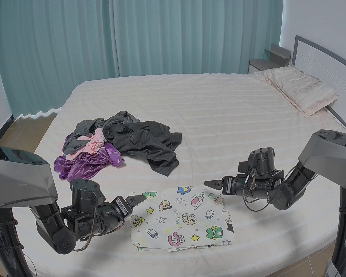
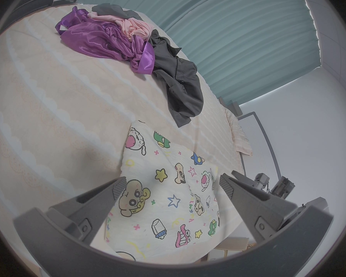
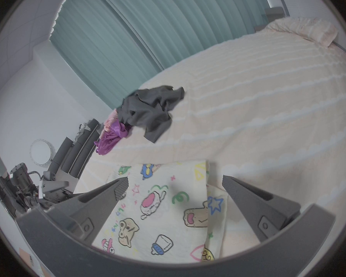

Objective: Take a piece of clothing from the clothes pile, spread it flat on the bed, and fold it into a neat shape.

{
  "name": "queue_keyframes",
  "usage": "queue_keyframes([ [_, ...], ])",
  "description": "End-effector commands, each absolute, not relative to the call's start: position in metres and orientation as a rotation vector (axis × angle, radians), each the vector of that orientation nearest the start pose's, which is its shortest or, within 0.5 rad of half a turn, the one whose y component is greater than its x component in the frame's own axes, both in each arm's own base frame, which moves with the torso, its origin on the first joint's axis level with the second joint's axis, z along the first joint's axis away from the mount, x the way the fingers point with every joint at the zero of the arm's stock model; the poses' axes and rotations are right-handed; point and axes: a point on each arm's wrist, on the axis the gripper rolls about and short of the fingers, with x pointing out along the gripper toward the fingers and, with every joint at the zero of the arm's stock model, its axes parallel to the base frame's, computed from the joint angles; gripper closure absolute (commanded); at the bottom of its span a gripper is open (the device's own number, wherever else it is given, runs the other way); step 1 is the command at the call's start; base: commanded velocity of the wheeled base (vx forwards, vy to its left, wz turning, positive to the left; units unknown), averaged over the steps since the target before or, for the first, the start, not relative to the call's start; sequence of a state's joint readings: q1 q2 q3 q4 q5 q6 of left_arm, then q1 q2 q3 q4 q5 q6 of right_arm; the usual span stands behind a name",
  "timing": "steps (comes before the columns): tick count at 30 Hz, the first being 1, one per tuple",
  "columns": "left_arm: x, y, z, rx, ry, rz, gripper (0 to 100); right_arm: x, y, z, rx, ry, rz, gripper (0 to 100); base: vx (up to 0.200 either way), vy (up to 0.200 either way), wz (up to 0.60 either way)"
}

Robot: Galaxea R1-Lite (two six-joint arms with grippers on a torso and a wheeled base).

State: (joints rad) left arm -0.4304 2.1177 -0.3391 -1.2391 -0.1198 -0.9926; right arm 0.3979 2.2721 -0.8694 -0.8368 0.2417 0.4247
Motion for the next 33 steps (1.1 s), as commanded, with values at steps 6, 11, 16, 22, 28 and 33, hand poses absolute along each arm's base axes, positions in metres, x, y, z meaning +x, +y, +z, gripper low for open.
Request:
queue_keyframes([
  [6,0.255,-0.12,0.017,-0.86,0.754,-0.22,0,0.366,0.165,-0.004,0.34,0.807,0.466,0,0.0,0.0,0.0],
  [11,0.255,-0.12,0.017,-0.859,0.756,-0.221,0,0.372,0.168,-0.007,0.34,0.804,0.473,0,0.0,0.0,0.0],
  [16,0.255,-0.119,0.017,-0.86,0.755,-0.218,0,0.374,0.169,-0.007,0.344,0.826,0.488,0,0.0,0.0,0.0],
  [22,0.255,-0.119,0.017,-0.861,0.754,-0.219,0,0.377,0.171,-0.005,0.317,0.842,0.494,100,0.0,0.0,0.0],
  [28,0.255,-0.119,0.017,-0.861,0.754,-0.217,0,0.378,0.17,-0.003,0.314,0.833,0.488,100,0.0,0.0,0.0],
  [33,0.255,-0.119,0.017,-0.861,0.752,-0.216,0,0.379,0.166,-0.001,0.319,0.819,0.464,100,0.0,0.0,0.0],
])
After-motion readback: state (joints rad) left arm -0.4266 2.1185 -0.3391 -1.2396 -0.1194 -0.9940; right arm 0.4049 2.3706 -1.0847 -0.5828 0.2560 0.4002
